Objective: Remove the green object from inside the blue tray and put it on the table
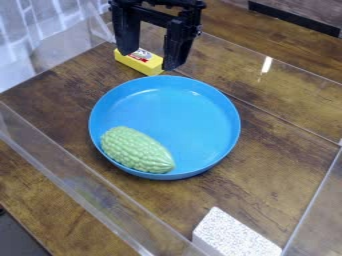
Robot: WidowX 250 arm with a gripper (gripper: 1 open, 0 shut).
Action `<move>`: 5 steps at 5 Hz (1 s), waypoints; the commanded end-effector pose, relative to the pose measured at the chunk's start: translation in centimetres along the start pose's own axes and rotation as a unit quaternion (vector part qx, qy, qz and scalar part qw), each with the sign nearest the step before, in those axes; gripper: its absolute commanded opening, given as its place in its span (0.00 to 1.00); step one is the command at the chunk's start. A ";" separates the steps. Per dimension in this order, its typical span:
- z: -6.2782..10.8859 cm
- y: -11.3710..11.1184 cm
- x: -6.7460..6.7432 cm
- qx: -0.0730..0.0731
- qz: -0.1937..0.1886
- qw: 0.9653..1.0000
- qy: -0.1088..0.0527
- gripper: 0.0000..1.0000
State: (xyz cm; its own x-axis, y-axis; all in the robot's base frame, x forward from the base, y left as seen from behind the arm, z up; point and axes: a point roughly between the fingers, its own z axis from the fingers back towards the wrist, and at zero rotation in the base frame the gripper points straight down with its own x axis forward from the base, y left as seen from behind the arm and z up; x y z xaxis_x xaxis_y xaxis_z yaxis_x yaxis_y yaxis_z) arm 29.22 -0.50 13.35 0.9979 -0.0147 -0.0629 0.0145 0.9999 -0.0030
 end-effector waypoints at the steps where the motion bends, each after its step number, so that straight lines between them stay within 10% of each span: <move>1: -0.7 -0.1 -0.2 0.000 -0.029 1.000 0.010 1.00; 5: -3.4 -0.6 -0.8 0.006 -0.173 0.984 0.041 1.00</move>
State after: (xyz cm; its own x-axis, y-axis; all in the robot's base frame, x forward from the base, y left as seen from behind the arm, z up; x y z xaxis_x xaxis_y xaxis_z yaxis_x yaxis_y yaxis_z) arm 28.10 -0.82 9.16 0.9277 -0.3339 -0.1670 0.3322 0.9424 -0.0387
